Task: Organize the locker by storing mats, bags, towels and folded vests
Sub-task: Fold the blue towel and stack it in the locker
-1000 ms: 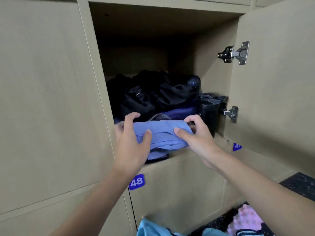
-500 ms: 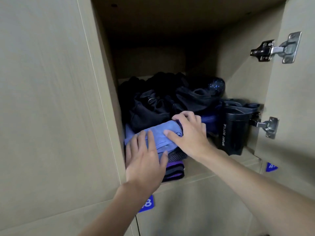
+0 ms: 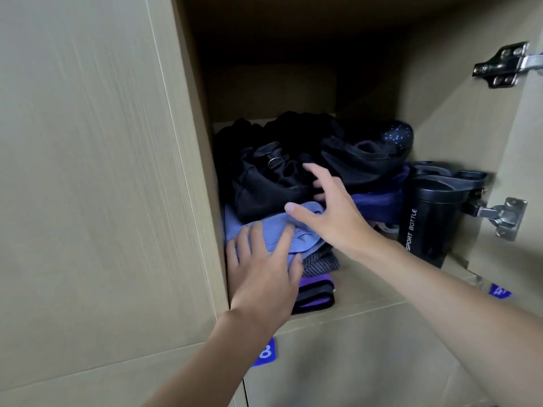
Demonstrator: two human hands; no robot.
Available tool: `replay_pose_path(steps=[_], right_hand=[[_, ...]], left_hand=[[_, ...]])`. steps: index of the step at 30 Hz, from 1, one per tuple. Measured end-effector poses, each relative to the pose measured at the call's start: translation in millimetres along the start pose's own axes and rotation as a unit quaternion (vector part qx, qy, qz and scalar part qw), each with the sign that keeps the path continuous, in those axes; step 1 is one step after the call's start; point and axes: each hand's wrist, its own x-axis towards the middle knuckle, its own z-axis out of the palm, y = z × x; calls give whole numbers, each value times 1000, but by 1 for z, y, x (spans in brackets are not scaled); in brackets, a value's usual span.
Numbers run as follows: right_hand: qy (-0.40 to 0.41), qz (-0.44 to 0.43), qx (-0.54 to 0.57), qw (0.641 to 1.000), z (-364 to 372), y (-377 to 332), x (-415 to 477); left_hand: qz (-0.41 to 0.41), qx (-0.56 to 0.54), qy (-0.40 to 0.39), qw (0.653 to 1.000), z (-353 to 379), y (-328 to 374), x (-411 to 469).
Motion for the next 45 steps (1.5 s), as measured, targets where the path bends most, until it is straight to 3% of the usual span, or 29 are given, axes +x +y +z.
replay_pose_path(steps=[14,21,24,32,41,45], right_hand=[[-122,59,-35,990,16,5,79],[-31,44,-109,993,40,9,119],[-41,55,-115,991,40,15,124],[-86,12,-57,995,9,4,69],[-70,23,-88,993,-13,-2,-8],[-71,9,-118,990,-7,5,-25]], left_hand=[[10,1,26,1000,7,-5,-5],[20,-11,45,999,7,-7,-6],[20,-19,40,999,7,-7,-5],[11,-24,16,1000,4,-8,-4],[-9,-44,-7,999,-5,-3,3],[-14,-52,-55,997,-9,-3,8]])
